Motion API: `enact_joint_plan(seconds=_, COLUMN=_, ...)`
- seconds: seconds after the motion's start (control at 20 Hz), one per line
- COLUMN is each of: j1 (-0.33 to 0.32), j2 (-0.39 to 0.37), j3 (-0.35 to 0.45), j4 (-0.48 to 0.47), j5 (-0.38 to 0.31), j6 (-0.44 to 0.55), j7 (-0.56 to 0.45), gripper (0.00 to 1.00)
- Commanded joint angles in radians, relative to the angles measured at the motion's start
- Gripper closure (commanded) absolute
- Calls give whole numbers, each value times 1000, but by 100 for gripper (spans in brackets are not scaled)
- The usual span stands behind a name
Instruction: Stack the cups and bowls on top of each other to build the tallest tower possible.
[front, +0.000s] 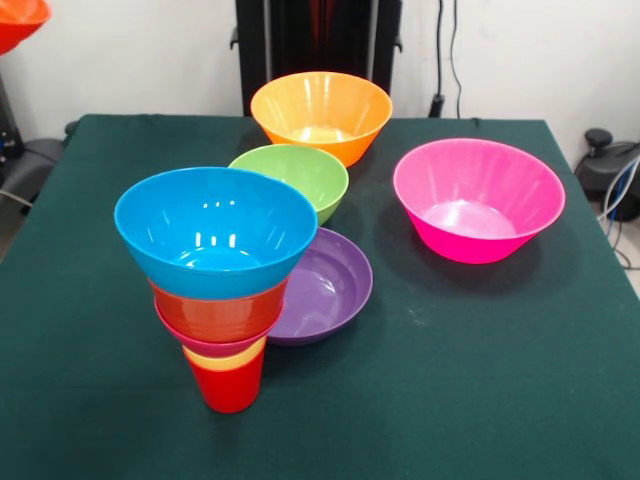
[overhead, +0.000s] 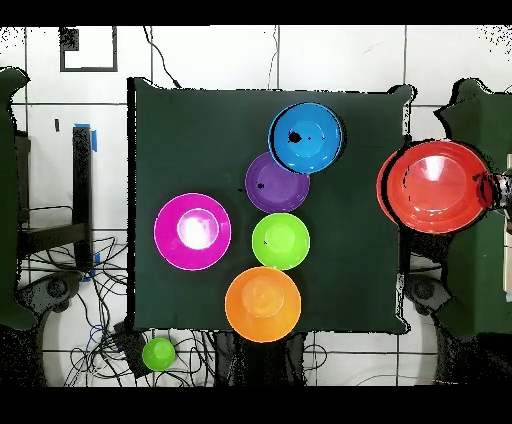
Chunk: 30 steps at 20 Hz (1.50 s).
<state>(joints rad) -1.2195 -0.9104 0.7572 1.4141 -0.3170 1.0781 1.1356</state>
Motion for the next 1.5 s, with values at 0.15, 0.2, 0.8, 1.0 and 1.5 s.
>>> enact_joint_plan(seconds=0.15, j1=93, j2=-87, j3=-31, j4=148, j5=48, j6=86, j7=54, gripper=100)
enact_joint_plan(seconds=0.2, j1=100, j2=-92, j3=-36, j4=150, j5=50, j6=81, j7=63, gripper=100)
enact_joint_plan(seconds=0.8, j1=197, j2=-109, j3=-84, j4=137, j5=79, j6=64, j7=162, gripper=100)
enact_joint_plan(seconds=1.0, j1=229, j2=-99, j3=-101, j4=109, j5=98, j6=77, j7=177, gripper=100)
enact_joint_plan(seconds=1.5, j1=301, j2=-69, j3=-142, j4=29, j5=113, j6=122, j7=183, gripper=100)
